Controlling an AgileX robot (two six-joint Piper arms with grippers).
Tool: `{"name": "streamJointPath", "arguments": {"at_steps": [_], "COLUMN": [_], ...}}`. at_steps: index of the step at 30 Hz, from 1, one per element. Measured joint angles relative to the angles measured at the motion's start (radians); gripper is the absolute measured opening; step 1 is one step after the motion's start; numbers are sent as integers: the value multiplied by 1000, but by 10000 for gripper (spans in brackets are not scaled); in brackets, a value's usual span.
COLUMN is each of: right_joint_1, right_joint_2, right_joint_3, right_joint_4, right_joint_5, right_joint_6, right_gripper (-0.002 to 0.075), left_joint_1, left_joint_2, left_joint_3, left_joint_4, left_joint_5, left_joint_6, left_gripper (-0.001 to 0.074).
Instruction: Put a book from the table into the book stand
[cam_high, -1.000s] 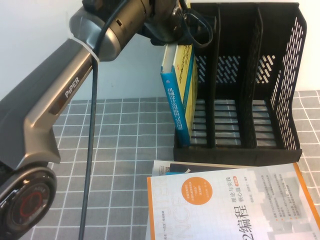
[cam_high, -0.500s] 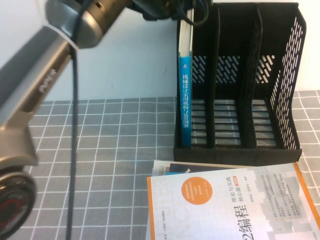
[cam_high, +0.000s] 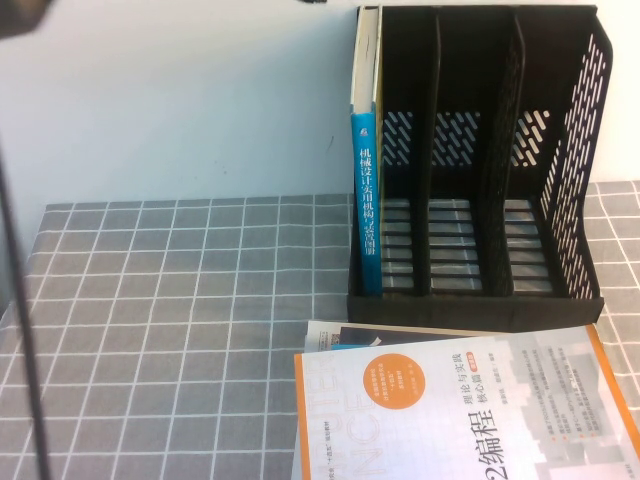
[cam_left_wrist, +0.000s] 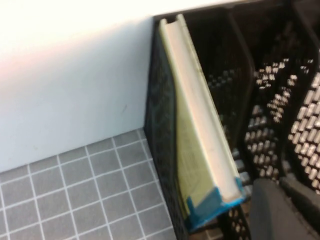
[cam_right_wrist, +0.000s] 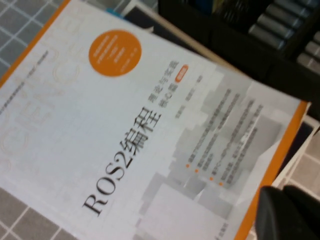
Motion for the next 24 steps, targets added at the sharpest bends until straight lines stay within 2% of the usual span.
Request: {"name": "streamJointPath", "arguments": {"at_steps": [5,12,19,24], "right_joint_1": [0,0,0,0], "right_joint_2": [-74,-250,-411,-490], "right_joint_3": [-43,-45,-53,-45], "right_joint_4": [-89,-261,-403,-473], "right_joint_5": [2,14,69,117], "right_joint_6": [90,298,395,449], "right_gripper": [2,2,2,2], "left_joint_1": [-87,-339,-599,-687], "left_joint_2": [-76,-160,-184,-188], "left_joint_3": [0,-2,-2,-2], "left_joint_4": [43,213,474,532], "left_joint_5": [14,21,36,36], "left_joint_6": [25,16,-28,-34], "left_gripper": [-1,-1,-1,-2]}}
